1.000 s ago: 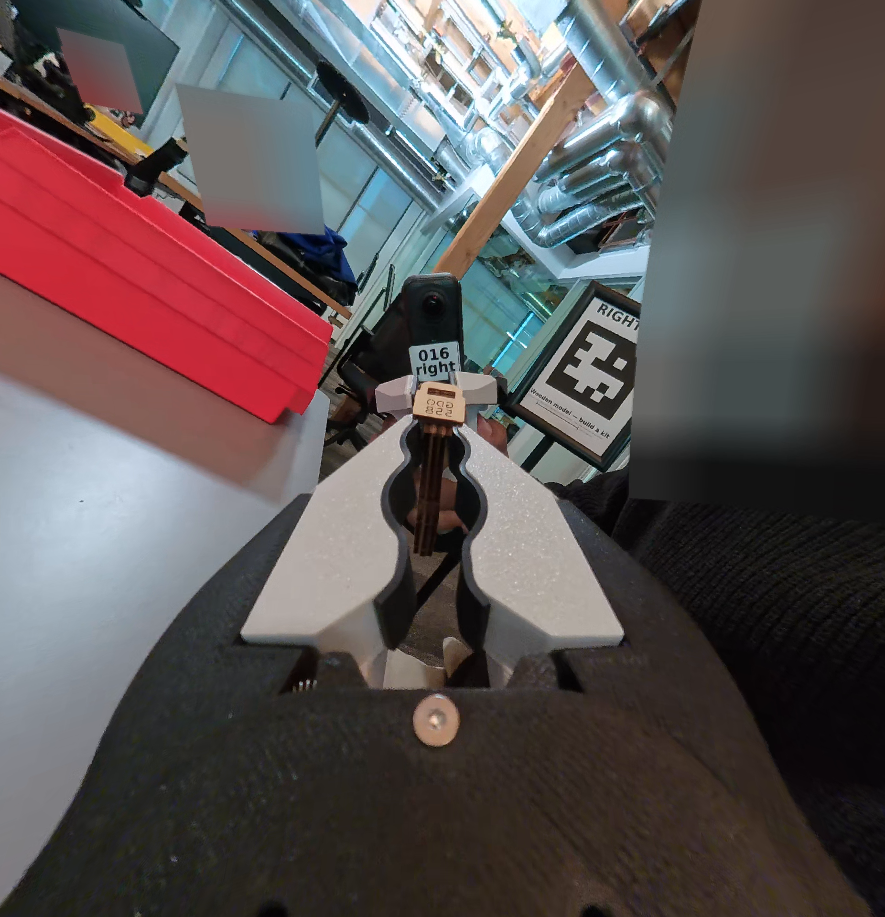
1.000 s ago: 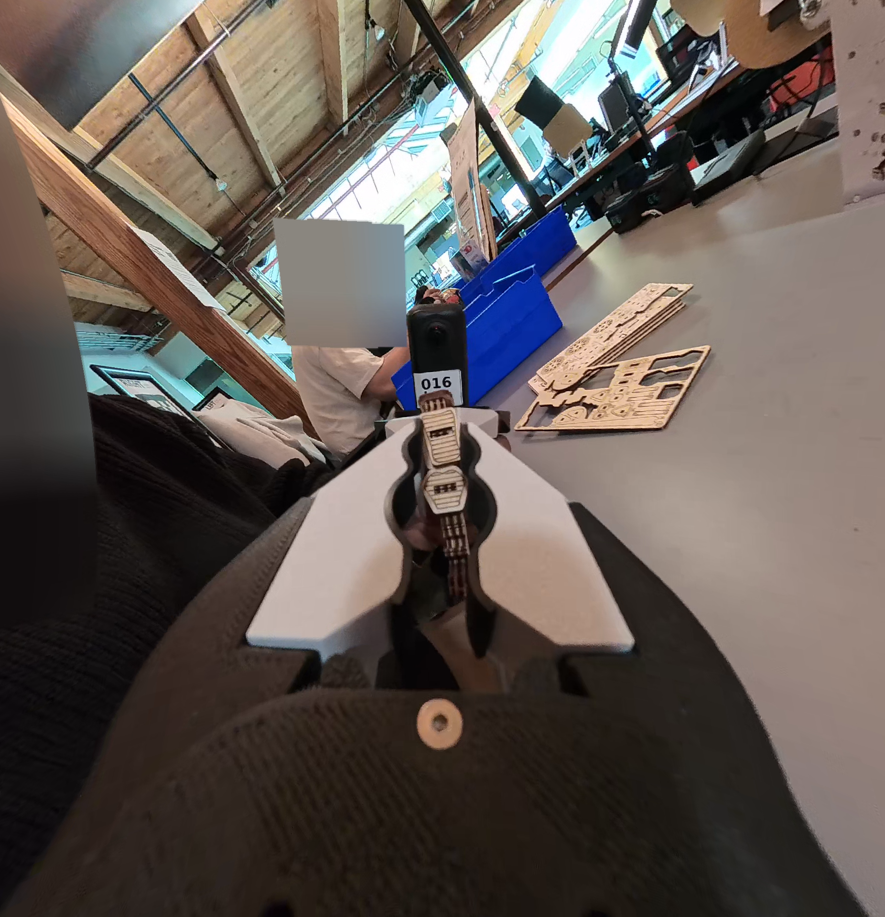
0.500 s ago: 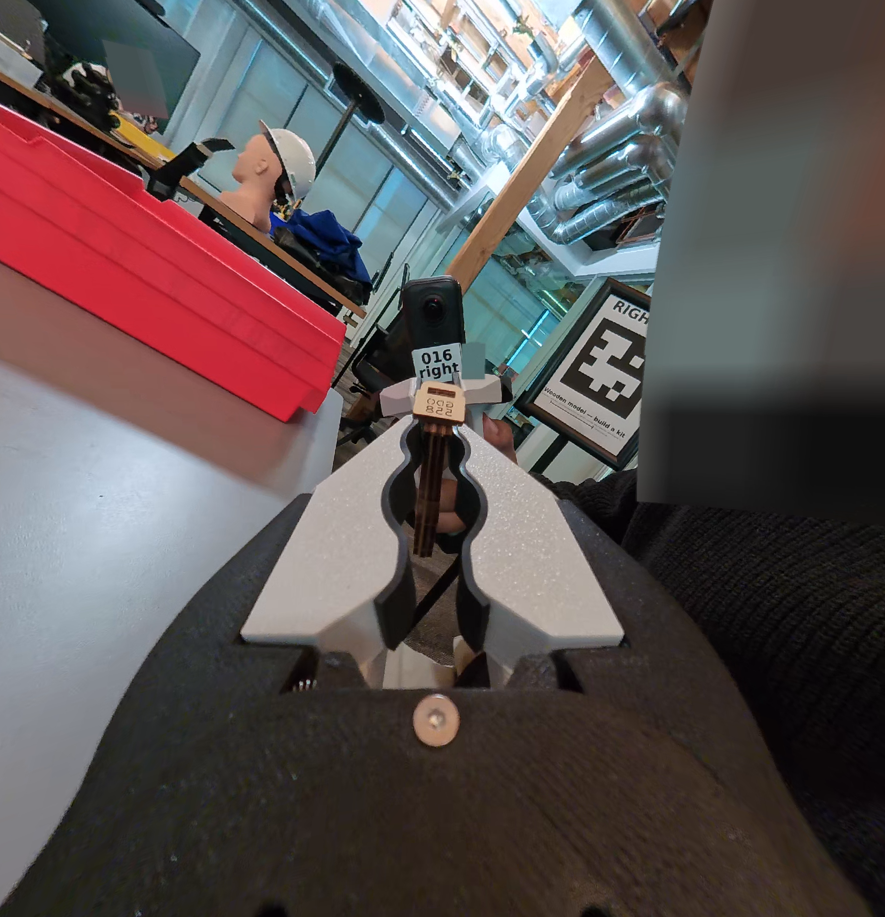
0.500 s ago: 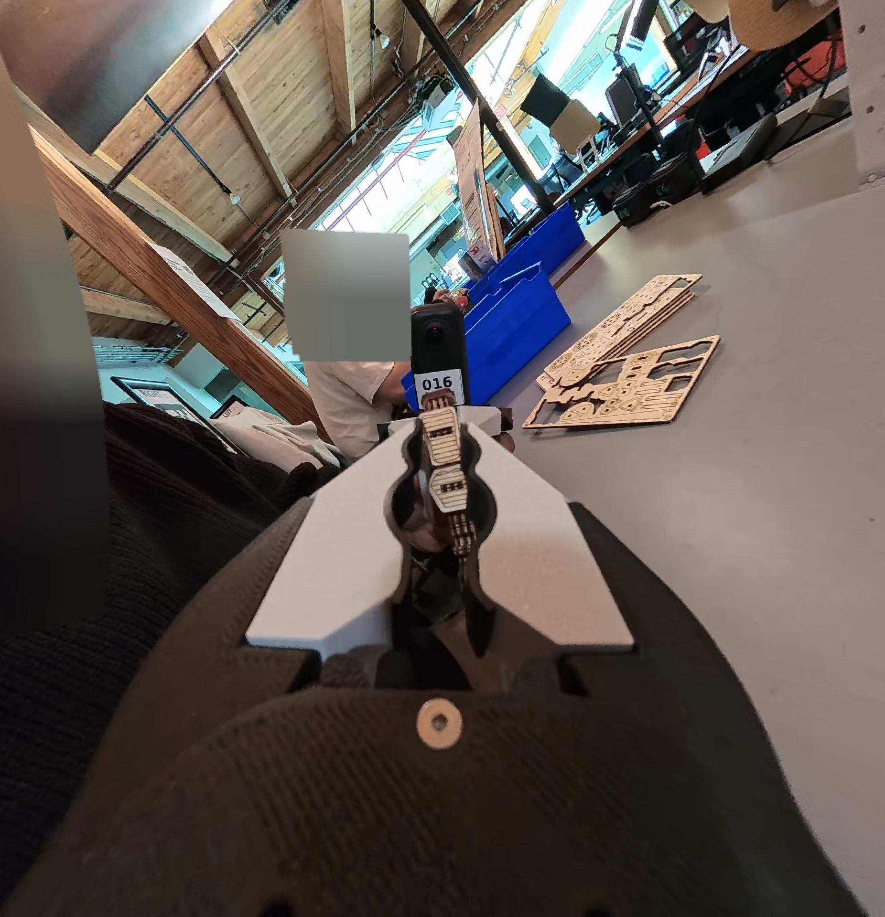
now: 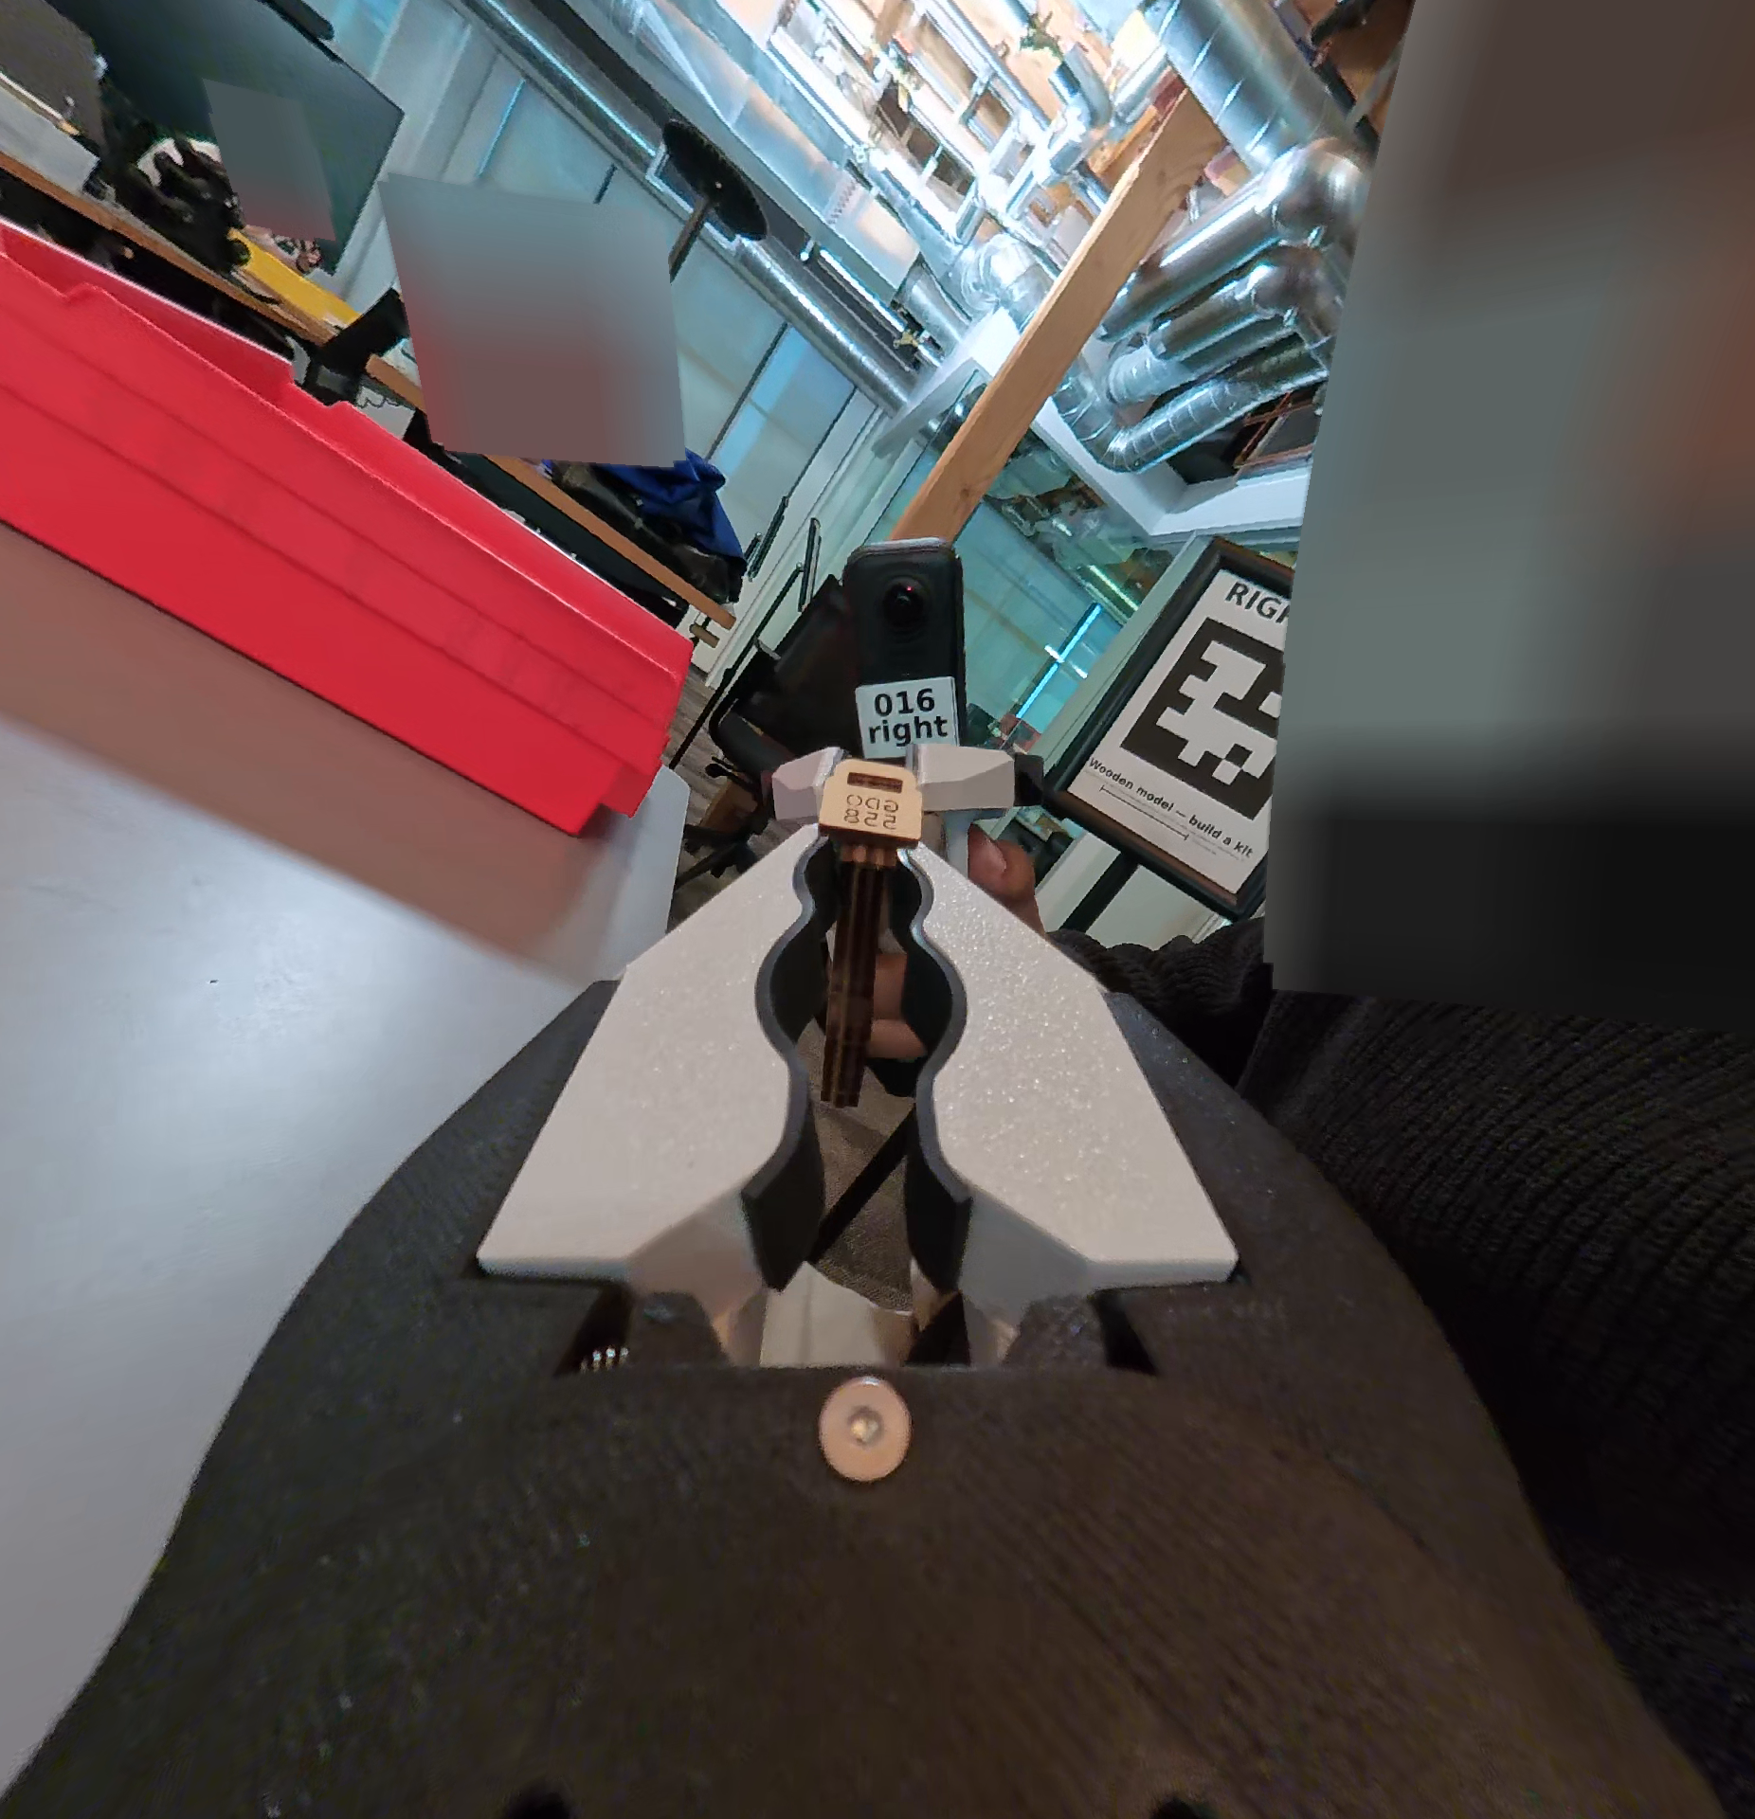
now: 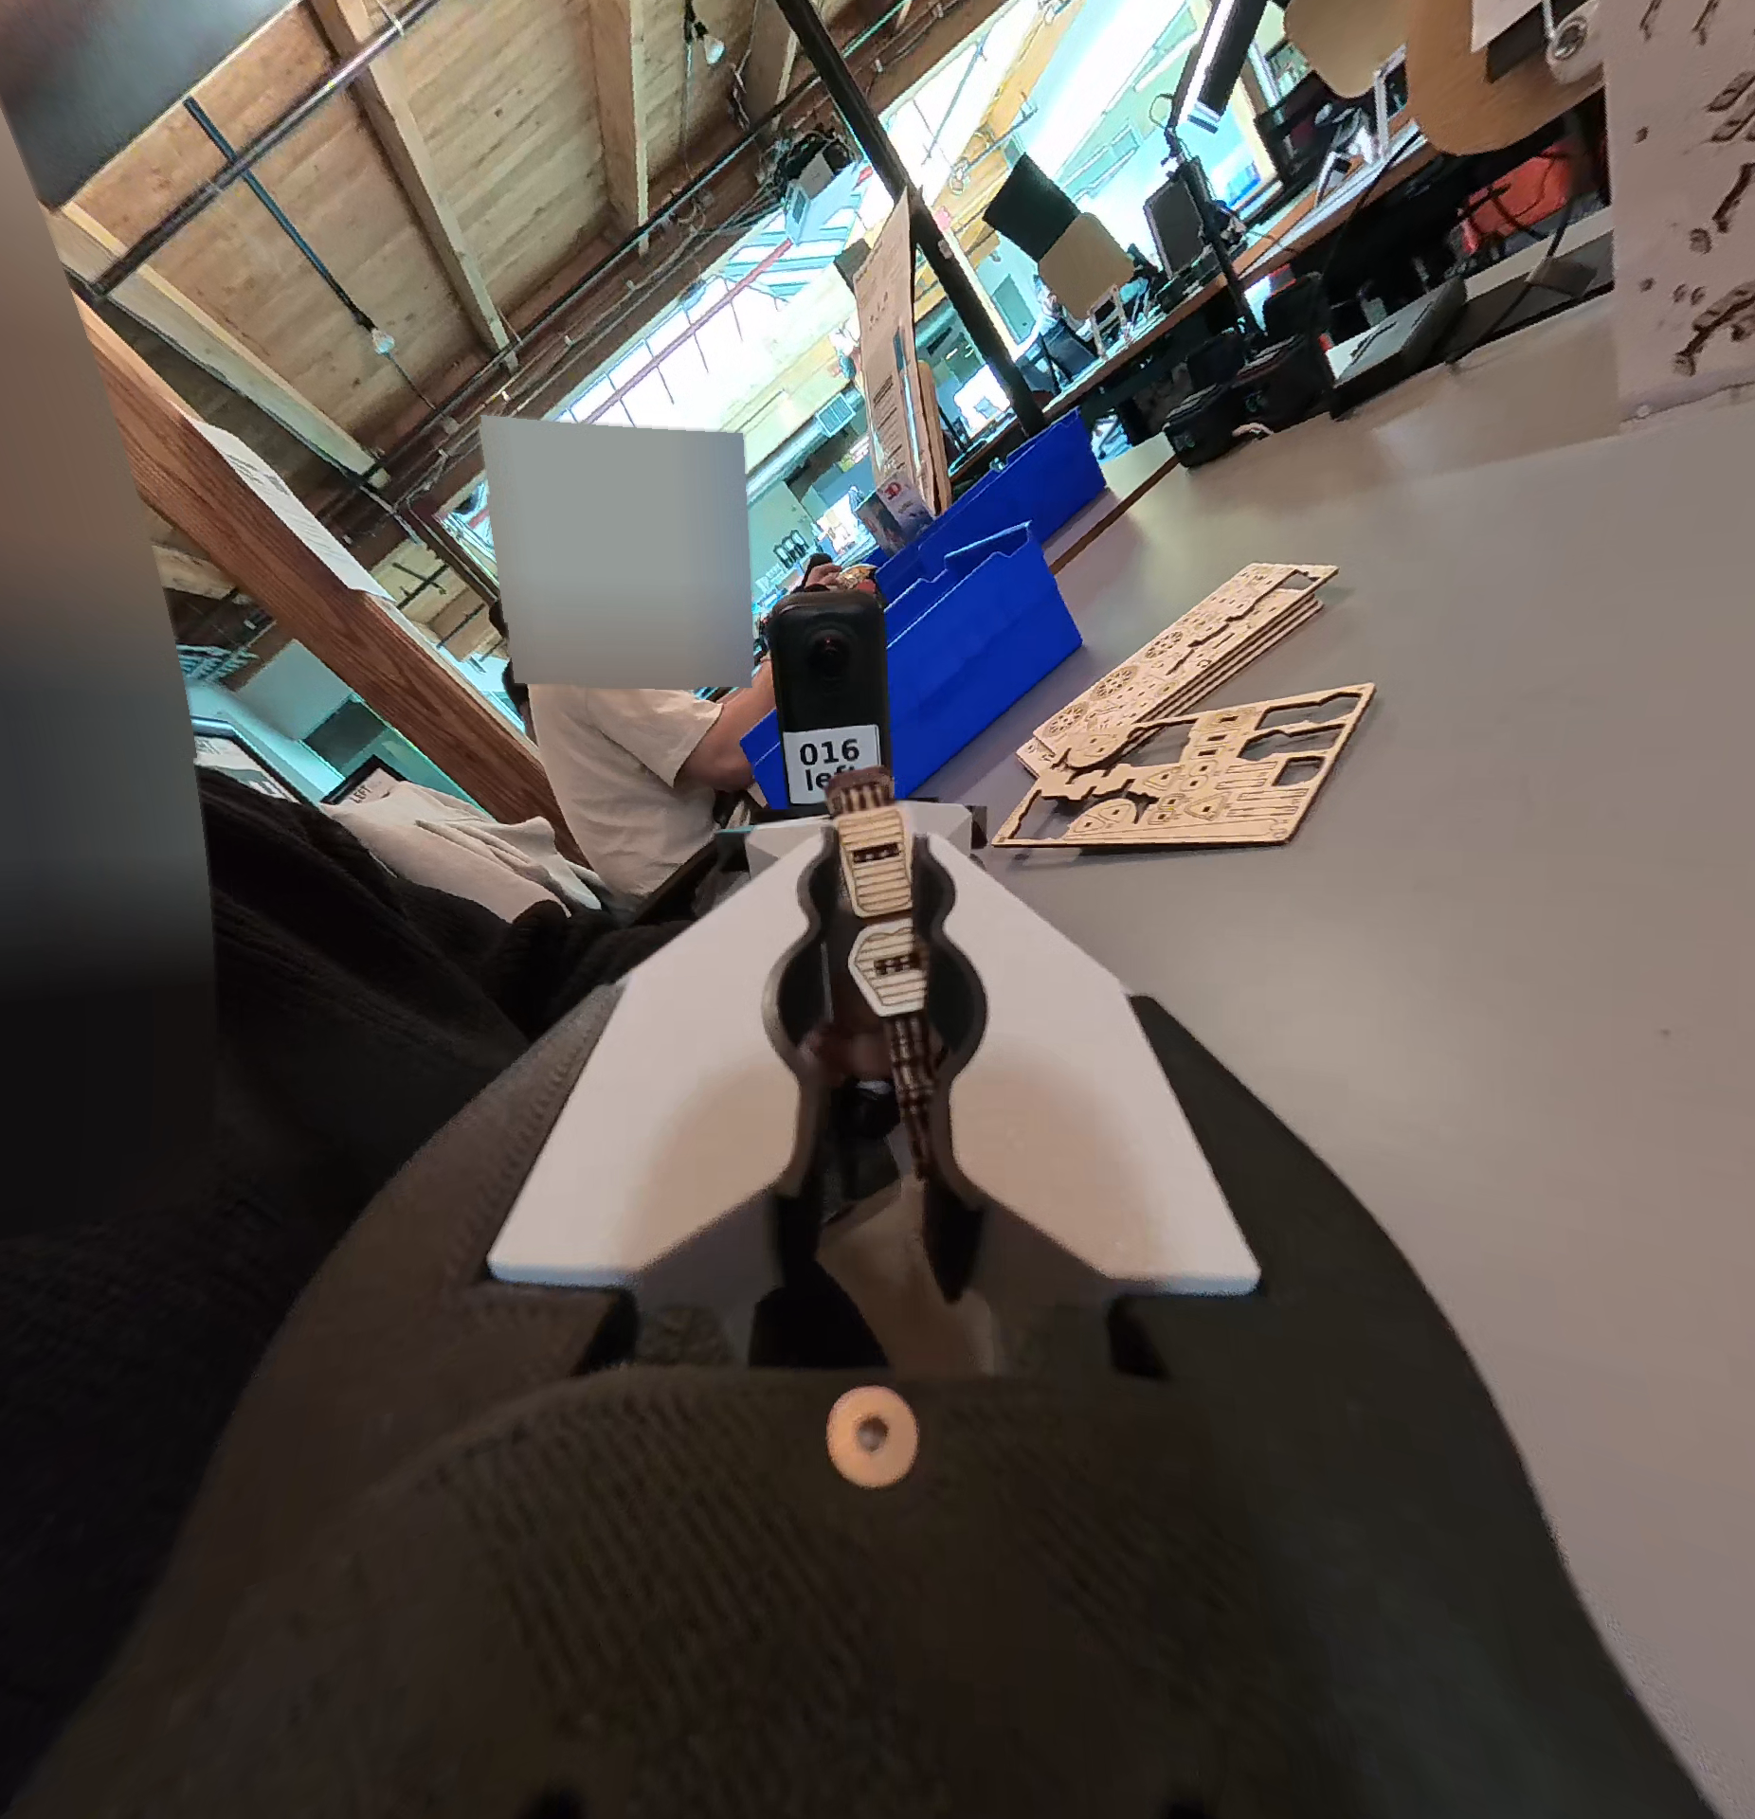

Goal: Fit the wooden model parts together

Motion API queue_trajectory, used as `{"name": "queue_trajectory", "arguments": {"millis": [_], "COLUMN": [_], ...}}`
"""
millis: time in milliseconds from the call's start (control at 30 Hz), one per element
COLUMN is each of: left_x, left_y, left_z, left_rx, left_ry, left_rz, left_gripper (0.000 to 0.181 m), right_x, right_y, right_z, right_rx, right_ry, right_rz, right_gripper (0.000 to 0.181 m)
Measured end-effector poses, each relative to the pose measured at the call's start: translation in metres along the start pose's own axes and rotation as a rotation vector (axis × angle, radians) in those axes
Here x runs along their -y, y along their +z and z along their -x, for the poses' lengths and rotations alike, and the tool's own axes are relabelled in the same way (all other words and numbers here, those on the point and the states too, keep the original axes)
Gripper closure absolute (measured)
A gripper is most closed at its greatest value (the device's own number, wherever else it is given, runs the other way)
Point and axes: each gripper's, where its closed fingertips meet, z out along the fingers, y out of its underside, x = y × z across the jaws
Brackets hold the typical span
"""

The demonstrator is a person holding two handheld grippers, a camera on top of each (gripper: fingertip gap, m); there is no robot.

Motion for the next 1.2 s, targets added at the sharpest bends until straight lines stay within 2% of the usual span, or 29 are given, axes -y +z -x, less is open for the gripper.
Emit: {"name": "queue_trajectory", "arguments": {"millis": [167, 300, 367, 400, 600, 667, 800, 1033, 1133, 1200], "left_x": [0.001, 0.005, 0.007, 0.007, 0.015, 0.014, 0.009, 0.009, 0.014, 0.015], "left_y": [0.000, 0.002, 0.003, 0.003, -0.004, -0.004, -0.001, 0.001, -0.002, -0.004], "left_z": [0.000, -0.001, -0.004, -0.004, 0.000, -0.001, -0.002, -0.005, -0.006, -0.001], "left_rx": [-0.011, -0.050, -0.069, -0.069, -0.078, -0.094, -0.116, -0.123, -0.120, -0.115], "left_ry": [-0.034, -0.085, -0.088, -0.085, -0.139, -0.157, -0.199, -0.191, -0.196, -0.218], "left_rz": [-0.027, -0.055, -0.061, -0.060, -0.107, -0.106, -0.094, -0.088, -0.119, -0.115], "left_gripper": [0.175, 0.175, 0.175, 0.175, 0.174, 0.174, 0.174, 0.174, 0.173, 0.173], "right_x": [0.000, 0.003, -0.005, -0.005, 0.010, 0.019, 0.031, 0.033, 0.005, 0.005], "right_y": [0.001, 0.001, 0.005, 0.006, -0.003, -0.010, -0.021, -0.021, -0.004, -0.004], "right_z": [0.000, 0.001, 0.002, 0.003, 0.001, -0.001, 0.001, 0.009, 0.011, 0.008], "right_rx": [-0.047, -0.022, -0.024, -0.025, -0.024, -0.037, -0.048, -0.068, -0.034, -0.056], "right_ry": [-0.056, -0.029, -0.055, -0.060, -0.066, -0.085, -0.151, -0.192, -0.165, -0.167], "right_rz": [0.001, -0.006, 0.054, 0.053, -0.019, -0.063, -0.122, -0.163, -0.002, 0.010], "right_gripper": [0.167, 0.167, 0.157, 0.159, 0.145, 0.151, 0.181, 0.181, 0.181, 0.181]}}
